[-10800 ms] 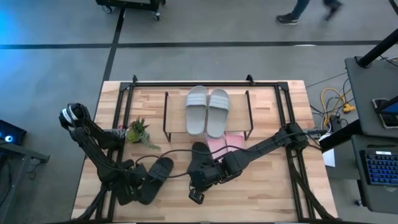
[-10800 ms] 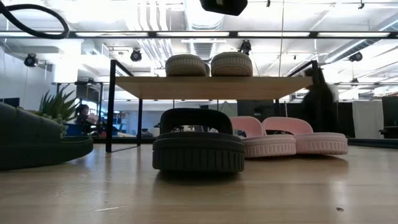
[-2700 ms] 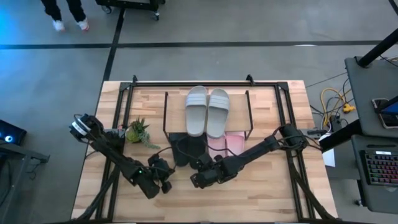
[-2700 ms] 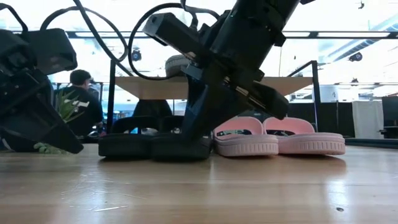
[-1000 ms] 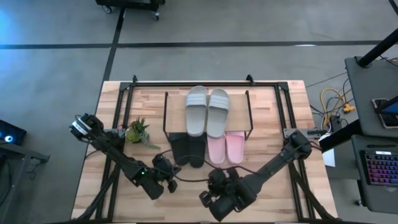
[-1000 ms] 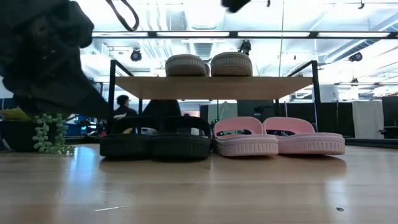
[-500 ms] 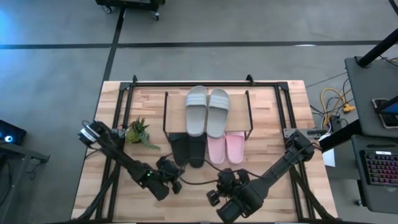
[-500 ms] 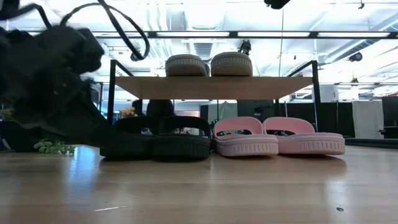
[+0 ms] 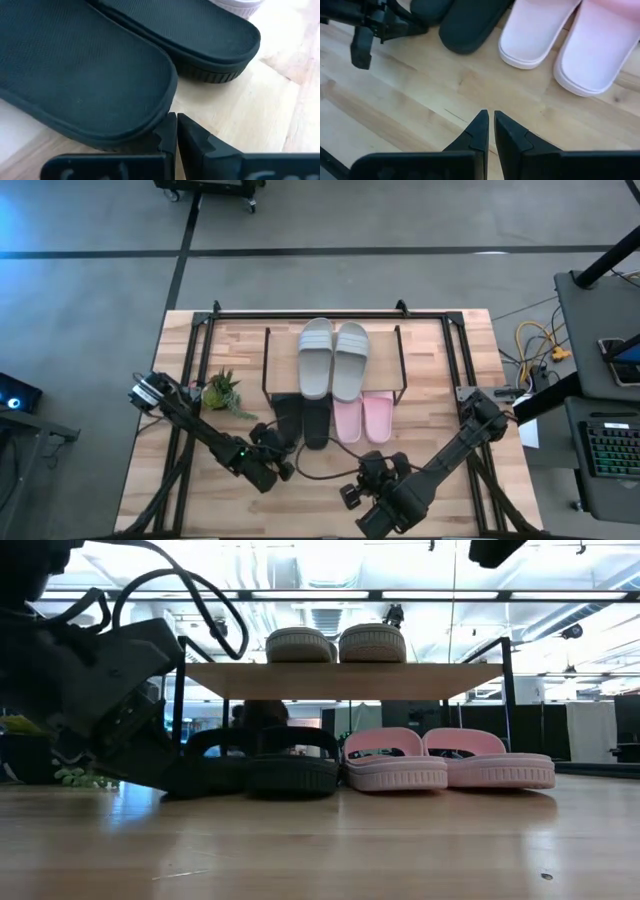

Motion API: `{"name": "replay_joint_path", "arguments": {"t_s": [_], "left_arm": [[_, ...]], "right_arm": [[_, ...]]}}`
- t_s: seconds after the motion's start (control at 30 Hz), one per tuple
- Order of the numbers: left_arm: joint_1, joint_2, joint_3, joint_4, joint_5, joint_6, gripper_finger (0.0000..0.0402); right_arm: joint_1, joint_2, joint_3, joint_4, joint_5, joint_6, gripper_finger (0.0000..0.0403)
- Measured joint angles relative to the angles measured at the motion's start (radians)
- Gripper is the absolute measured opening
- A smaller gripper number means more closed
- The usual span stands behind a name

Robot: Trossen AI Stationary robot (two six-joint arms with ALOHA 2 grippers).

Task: Pick and place slides into the shelf
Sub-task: Move the black slides under the shelf

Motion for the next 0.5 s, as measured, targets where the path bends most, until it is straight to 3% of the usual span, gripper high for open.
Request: {"name": "replay_joint_path", "arguments": {"t_s": [0.17,0.5], "left_arm": [[0.000,-0.003,-0.002,-0.039,0.002,-0.081,0.0000],[0.011,-0.008,0.004,-0.053,0.007,-0.048,0.0000]], "right_arm": [[0.005,0.000,0.000,-0.018,0.000,0.024,0.0023],[0.004,0.000,0.000,-0.018,-0.003,0.016,0.0023]]}}
